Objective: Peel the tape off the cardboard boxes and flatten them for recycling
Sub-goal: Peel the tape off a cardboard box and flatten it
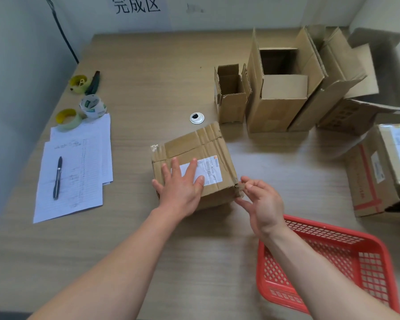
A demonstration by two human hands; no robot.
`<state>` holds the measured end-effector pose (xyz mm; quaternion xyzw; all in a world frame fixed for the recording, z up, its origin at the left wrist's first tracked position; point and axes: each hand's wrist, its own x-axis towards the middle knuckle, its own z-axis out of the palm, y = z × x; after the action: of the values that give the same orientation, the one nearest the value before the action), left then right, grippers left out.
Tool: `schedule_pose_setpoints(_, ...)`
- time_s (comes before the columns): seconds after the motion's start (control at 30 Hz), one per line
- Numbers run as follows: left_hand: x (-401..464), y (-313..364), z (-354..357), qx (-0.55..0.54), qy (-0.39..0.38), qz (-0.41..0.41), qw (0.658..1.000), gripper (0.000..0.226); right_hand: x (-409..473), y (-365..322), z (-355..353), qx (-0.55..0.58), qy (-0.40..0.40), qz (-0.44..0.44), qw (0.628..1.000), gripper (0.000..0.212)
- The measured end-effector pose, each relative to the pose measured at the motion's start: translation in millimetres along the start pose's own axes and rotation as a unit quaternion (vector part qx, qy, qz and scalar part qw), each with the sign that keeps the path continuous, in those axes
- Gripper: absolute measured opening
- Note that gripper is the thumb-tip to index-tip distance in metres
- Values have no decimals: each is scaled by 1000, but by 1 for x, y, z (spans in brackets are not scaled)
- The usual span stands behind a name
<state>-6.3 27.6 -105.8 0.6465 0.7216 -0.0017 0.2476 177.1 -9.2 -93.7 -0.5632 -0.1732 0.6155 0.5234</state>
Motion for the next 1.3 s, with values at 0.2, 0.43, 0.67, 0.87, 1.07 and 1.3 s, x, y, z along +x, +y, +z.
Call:
schedule_pose_setpoints(0.2,-17,-34,-34,-125,59,-8,990,110,5,-24,50,-37,-109,-114,987,16)
schedule_pose_setpoints(0.43,-19,-50,-87,-12,221,237,946,94,-4,-39,92,-195,-257,-241,915,16)
schedule_pose_setpoints(0.67,-15,-55,-76,-113,283,221,926,41,-6,-28,111,-263,-203,-291,897,16)
schedule_pose_setpoints(0.87,-23,-51,-59,-143,322,236,906,25,3,-22,117,-249,-166,-233,925,24)
schedule_pose_setpoints(1.07,-23,-53,-54,-193,333,228,894,26,4,-21,118,-204,-109,-170,958,22)
schedule_pose_setpoints(1.3,-19,-50,-50,-189,324,230,898,25,-8,-1,98,-310,-25,-271,911,39)
